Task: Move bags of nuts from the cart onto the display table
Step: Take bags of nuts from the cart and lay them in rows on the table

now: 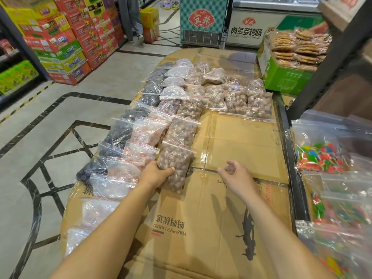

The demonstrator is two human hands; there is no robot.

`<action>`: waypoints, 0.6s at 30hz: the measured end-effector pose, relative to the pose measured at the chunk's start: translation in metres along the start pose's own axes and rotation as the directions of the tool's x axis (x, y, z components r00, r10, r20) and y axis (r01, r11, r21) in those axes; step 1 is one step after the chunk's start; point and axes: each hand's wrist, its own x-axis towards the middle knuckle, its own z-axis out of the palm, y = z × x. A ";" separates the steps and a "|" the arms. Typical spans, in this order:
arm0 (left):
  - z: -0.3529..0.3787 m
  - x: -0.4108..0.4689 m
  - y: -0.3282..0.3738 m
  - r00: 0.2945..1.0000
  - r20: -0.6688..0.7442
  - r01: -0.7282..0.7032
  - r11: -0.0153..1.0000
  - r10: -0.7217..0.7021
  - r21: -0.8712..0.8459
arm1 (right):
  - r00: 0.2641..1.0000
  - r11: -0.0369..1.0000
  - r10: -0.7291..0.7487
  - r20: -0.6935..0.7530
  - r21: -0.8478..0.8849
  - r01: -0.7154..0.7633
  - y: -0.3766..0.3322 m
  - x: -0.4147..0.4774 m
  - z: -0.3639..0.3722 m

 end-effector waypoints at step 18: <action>0.040 -0.139 0.066 0.871 0.179 -0.399 0.447 0.458 0.801 | 0.994 0.821 -0.099 0.035 -0.561 0.102 0.016 -0.107 -0.057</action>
